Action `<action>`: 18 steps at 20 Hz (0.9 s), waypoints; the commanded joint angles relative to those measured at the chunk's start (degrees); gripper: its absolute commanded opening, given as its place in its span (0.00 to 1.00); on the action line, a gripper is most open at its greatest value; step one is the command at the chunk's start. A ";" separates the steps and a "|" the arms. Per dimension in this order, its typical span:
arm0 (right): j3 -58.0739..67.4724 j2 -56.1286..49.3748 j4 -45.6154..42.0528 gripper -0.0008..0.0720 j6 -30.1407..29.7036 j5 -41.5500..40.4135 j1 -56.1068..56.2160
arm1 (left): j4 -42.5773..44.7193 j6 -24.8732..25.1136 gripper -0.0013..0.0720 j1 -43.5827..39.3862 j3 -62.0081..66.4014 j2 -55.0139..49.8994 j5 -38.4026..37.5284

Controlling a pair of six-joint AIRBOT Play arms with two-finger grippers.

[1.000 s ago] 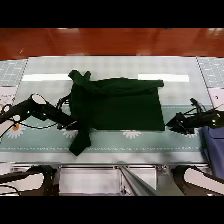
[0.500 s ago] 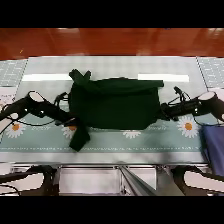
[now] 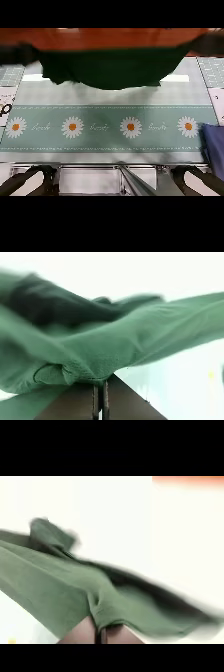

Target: Fold the shirts.

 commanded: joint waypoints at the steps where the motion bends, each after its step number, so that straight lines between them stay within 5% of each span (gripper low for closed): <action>1: 16.11 6.45 -3.96 0.04 1.62 -0.37 0.07 | -0.90 0.20 0.05 0.35 16.59 5.49 0.83; 7: 24.35 16.85 -8.92 0.04 1.66 -1.09 0.07 | -0.87 0.17 0.05 0.35 30.03 13.05 -2.40; 14: 24.35 25.14 -11.69 0.04 3.89 1.51 0.07 | -0.83 0.02 0.05 0.35 30.45 24.35 -9.09; 18: 24.28 26.05 -14.36 0.04 6.36 7.54 0.07 | 5.44 -4.33 0.05 0.35 30.25 25.18 -15.26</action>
